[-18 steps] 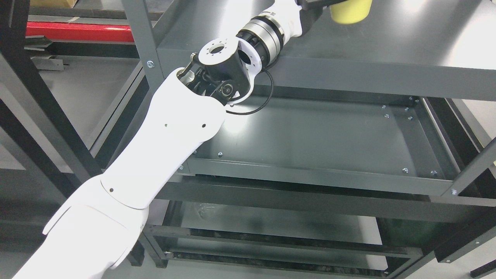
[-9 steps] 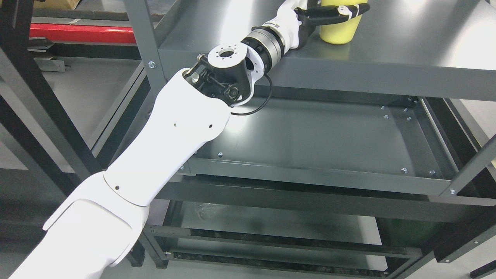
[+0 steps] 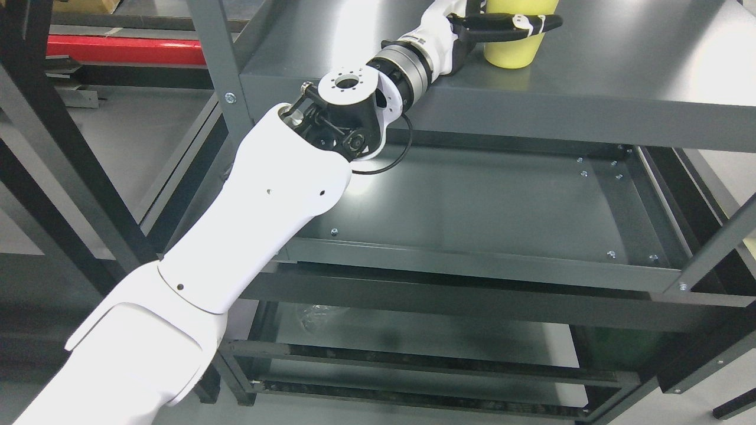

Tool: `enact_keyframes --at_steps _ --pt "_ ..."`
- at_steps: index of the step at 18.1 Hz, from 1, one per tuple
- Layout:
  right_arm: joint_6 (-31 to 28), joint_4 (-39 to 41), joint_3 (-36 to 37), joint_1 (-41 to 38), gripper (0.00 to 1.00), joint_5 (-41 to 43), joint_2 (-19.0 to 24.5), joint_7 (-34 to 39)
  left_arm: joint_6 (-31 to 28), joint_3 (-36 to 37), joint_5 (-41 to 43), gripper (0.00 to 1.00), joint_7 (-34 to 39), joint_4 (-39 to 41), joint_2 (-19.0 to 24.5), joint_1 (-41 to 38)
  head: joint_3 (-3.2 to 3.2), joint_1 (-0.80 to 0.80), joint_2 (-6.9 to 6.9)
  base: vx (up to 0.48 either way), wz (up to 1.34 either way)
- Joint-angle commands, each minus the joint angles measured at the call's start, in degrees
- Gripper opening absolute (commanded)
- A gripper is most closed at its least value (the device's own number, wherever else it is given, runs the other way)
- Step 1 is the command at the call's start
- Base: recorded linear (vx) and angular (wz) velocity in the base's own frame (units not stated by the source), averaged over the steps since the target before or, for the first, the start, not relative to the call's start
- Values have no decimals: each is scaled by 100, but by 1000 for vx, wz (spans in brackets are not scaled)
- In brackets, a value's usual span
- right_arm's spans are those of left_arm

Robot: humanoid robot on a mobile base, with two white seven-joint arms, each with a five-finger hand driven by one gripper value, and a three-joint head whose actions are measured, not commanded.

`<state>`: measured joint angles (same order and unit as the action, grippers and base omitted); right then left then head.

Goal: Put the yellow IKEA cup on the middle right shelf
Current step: 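Lower the cup onto the shelf surface and open the left hand, then withdraw the left hand from the shelf, leaving the cup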

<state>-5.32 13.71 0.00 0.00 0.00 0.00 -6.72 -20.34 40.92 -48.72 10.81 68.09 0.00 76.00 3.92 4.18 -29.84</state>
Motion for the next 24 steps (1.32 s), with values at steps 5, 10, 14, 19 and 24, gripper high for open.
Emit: enact_keyframes --at_steps 5,10,14,19,24 --pt "-4 0 -97 -79 99 141 -100 4 785 -576 1101 98 -18 126 100 29 0 0 0 -17 -33" --pt "-4 0 -97 -79 99 141 -100 4 1242 -716 1372 98 -18 187 100 81 0 0 0 -1 15" --pt "-4 0 -97 -79 99 141 -100 4 1243 -778 1479 97 -18 616 100 55 0 0 0 1 7" --pt "-4 0 -97 -79 99 141 -100 4 1225 -813 1821 97 -333 1495 100 -146 0 0 0 -28 13" --pt "-4 0 -97 -79 99 141 -100 4 1234 -796 2279 97 -1623 1935 100 -463 0 0 0 -93 8"
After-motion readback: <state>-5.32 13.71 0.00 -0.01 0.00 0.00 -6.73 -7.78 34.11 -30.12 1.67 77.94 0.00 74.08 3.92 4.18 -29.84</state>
